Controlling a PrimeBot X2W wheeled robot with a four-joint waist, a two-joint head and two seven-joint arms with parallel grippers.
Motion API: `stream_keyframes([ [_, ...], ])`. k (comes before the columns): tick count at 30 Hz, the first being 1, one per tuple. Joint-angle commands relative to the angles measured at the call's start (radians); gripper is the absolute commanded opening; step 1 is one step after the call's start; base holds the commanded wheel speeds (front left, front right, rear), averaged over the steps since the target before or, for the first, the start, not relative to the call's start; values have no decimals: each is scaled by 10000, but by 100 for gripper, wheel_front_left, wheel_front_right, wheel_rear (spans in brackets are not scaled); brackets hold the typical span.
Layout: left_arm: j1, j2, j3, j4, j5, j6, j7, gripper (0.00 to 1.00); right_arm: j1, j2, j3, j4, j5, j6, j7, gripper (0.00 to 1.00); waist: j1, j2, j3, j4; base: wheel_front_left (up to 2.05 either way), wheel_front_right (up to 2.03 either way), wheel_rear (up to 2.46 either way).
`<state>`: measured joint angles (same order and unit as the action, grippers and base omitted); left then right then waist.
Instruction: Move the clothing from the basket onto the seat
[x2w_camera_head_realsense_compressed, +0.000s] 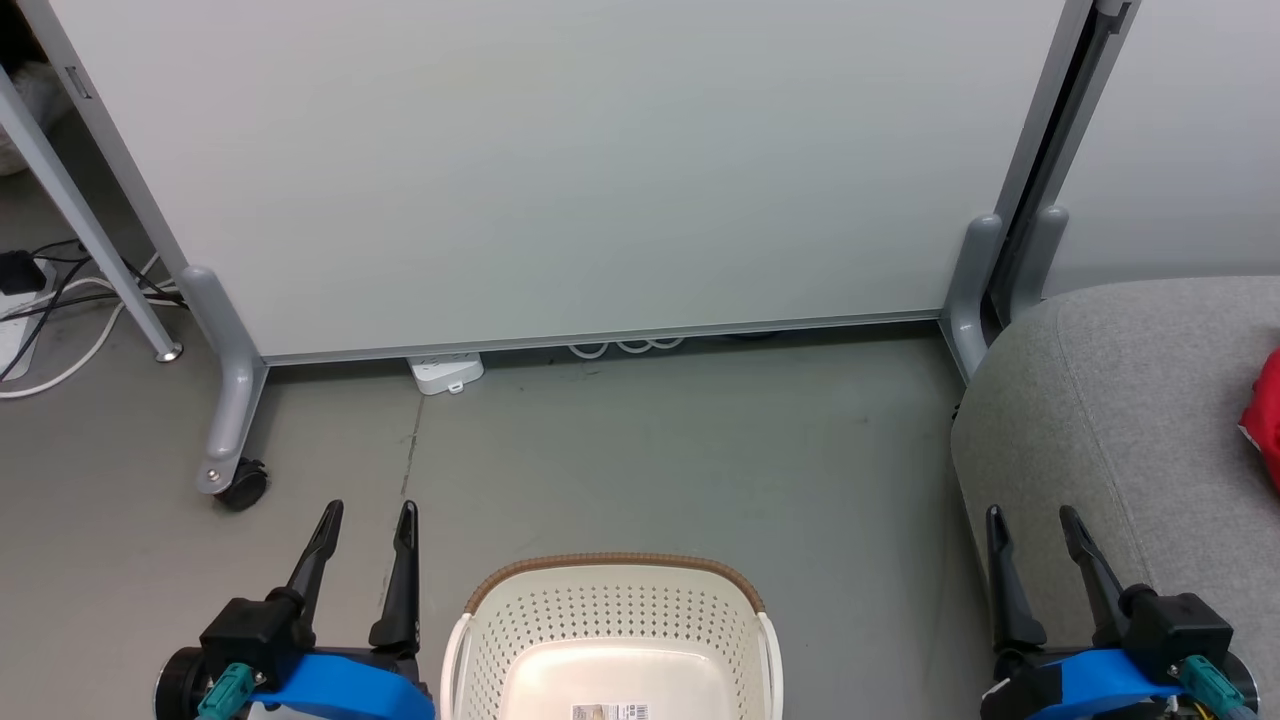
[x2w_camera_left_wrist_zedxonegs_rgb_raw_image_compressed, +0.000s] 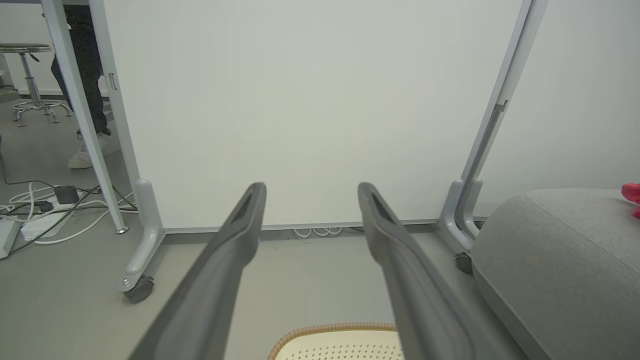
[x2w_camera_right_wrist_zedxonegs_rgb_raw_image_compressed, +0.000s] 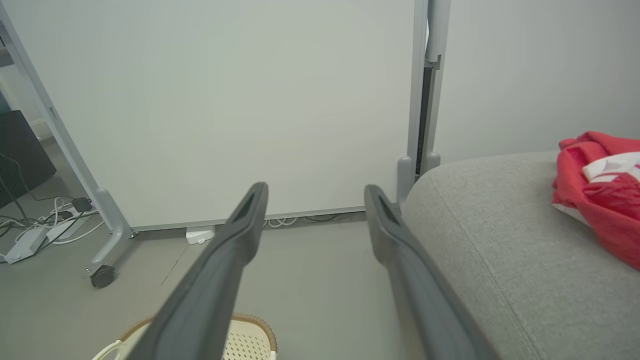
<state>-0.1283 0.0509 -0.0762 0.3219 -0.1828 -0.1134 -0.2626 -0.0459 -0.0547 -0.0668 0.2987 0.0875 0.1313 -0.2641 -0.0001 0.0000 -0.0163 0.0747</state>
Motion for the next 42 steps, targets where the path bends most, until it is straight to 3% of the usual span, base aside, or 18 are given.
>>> stream_keyframes([
  [1,15,12,42,44,86,-9,-32,100,53,45,-26,-3,15,-11,-3,100,1,0,8,7,0,0,0],
  [4,-25,12,64,60,74,-3,-32,100,42,49,-36,-10,9,-11,-3,100,1,0,10,10,0,0,0],
  [5,-5,-11,45,43,66,19,0,0,-2,12,-31,1,1,0,0,0,1,0,11,8,0,0,0],
  [9,219,-48,56,372,-4,26,83,0,64,23,-49,347,70,0,42,0,2,0,12,3,0,0,0],
  [42,186,-23,797,-108,-5661,-56,1543,0,-243,28,-217,-43,6085,-3,1519,0,2,0,60,-196,0,0,0],
])
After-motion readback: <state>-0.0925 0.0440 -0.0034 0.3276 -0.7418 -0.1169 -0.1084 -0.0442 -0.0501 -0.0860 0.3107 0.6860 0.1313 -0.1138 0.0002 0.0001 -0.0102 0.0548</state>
